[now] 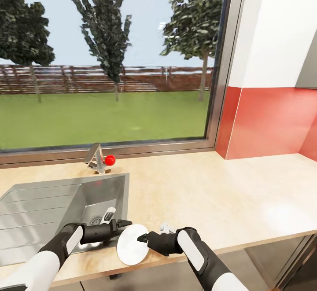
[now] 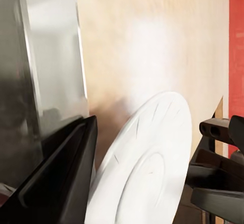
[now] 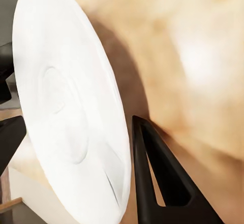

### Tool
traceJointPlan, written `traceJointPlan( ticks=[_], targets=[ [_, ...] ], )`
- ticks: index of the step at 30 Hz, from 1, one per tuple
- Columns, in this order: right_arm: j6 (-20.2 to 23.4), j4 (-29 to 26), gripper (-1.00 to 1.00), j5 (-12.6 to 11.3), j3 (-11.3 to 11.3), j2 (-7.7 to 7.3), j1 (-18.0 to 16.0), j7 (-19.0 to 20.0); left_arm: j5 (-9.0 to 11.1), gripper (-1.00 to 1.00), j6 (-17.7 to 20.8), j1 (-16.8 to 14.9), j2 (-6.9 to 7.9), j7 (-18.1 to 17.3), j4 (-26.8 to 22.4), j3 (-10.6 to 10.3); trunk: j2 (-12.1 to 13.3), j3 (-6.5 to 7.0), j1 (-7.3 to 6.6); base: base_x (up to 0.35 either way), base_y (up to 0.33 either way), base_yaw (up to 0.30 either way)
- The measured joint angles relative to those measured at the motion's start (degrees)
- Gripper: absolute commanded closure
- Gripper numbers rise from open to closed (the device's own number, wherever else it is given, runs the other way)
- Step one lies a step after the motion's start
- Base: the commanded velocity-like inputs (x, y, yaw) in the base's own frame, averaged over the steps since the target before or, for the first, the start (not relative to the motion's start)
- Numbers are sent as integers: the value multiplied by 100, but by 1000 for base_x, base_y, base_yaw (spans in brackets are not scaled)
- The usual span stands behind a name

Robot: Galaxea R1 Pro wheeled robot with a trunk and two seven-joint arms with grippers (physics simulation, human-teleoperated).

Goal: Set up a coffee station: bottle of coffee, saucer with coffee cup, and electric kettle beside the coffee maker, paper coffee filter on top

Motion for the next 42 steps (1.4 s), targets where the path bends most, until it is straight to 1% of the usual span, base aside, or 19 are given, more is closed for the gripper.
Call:
traceJointPlan(
  ticks=[42],
  targets=[
    [-3, 57, -100, -54, -6, 0, -2, 8, 32, -100, 1, 0, -17, -10, 20, 7, -1, 1, 0, 0, 0, 0]
  ],
)
